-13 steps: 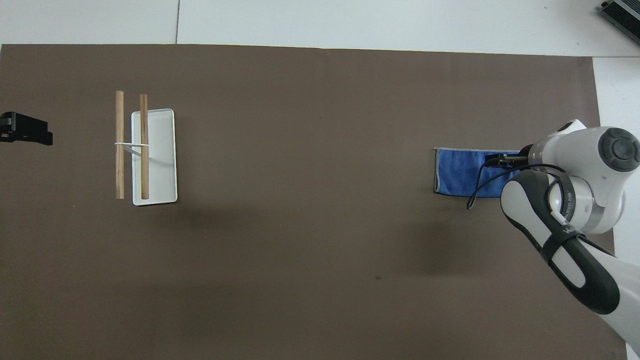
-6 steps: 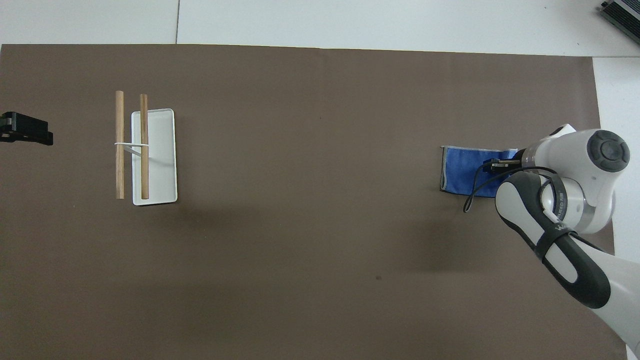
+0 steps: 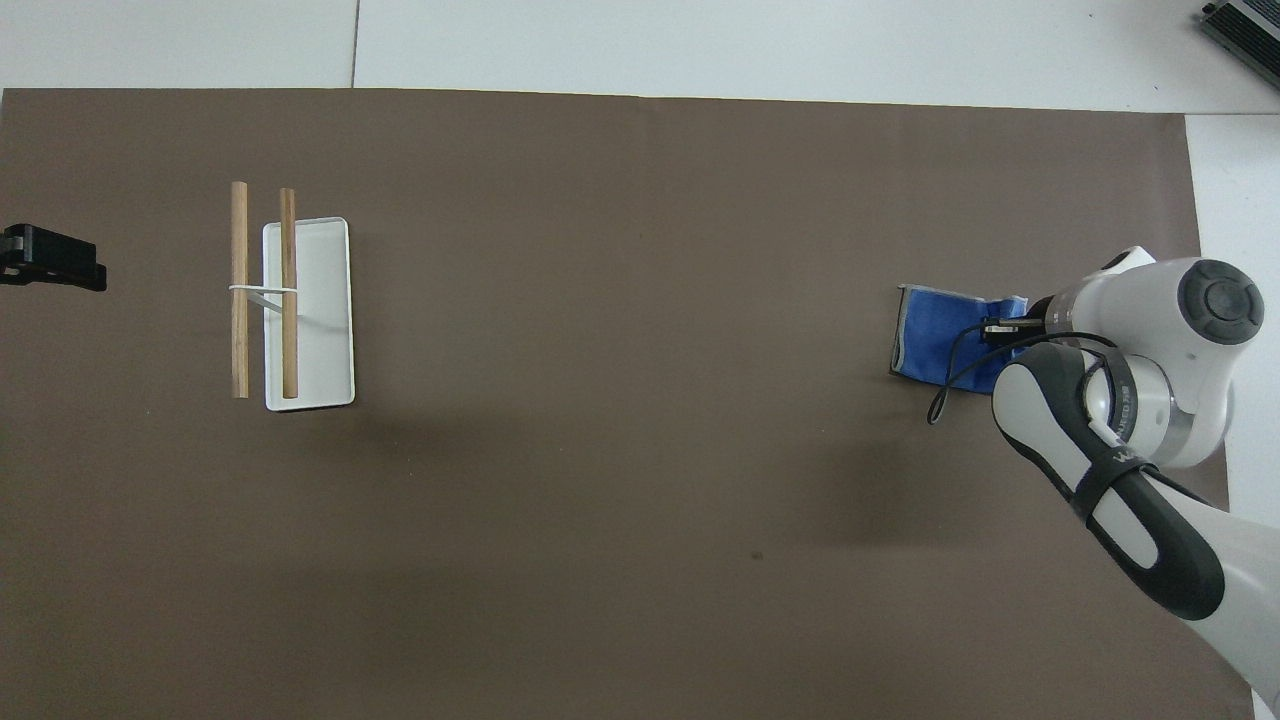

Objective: Right arm passes towel to left arm to hang
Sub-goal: 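Close the right gripper on the blue towel and lift it, then carry the towel toward the center while the left gripper approaches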

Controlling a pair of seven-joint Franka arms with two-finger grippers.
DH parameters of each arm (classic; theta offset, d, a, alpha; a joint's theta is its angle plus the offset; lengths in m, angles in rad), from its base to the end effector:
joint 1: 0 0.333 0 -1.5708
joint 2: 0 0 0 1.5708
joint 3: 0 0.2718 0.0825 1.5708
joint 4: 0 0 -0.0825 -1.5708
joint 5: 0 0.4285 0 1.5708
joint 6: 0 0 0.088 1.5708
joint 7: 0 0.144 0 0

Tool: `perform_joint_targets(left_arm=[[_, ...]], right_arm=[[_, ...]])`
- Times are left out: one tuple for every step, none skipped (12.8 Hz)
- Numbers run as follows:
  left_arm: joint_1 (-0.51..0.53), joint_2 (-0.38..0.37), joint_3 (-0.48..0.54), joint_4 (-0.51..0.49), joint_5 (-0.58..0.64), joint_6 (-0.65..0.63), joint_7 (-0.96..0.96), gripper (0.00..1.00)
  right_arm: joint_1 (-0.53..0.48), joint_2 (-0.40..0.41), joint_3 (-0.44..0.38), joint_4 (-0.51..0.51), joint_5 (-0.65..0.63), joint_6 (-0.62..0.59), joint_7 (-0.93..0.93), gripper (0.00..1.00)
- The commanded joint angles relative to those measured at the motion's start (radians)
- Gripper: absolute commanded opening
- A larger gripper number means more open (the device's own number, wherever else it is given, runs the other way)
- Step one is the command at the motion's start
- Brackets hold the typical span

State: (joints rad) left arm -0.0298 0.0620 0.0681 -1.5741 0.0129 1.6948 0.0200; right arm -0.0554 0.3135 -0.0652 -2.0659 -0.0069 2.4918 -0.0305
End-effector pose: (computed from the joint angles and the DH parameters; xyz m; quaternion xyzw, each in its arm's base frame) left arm 0.6279 0.0249 0.5150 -0.9995 -0.0084 -0.0292 0.0094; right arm 0.6169 -0.0760 0.1803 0.9975 -0.0402 0.0554 0.0164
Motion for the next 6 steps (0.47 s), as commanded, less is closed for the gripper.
perform_joint_targets(left_arm=[[0.01,-0.033,-0.008,-0.04,0.002,0.023,-0.011,1.0],[0.011,-0.031,-0.008,-0.04,0.002,0.023,-0.008,1.0],[0.013,-0.033,-0.008,-0.04,0.001,0.025,-0.009,1.0],[0.013,-0.033,-0.007,-0.04,-0.001,0.026,-0.012,1.0],[0.013,-0.033,-0.007,-0.041,-0.011,0.034,-0.031,1.0],[0.013,-0.033,-0.007,-0.053,-0.034,0.057,-0.066,1.0]], right_arm=[[0.006,-0.054,0.007,-0.019,0.01,-0.002,-0.019,0.0],[0.005,-0.071,0.018,-0.017,0.015,-0.005,-0.019,0.0],[0.005,-0.088,0.031,-0.013,0.039,-0.014,-0.019,0.0],[0.006,-0.102,0.044,-0.01,0.077,-0.028,-0.019,0.01],[0.006,-0.111,0.068,0.001,0.122,-0.034,-0.019,0.02],[0.006,-0.119,0.096,0.01,0.148,-0.034,-0.008,0.02]])
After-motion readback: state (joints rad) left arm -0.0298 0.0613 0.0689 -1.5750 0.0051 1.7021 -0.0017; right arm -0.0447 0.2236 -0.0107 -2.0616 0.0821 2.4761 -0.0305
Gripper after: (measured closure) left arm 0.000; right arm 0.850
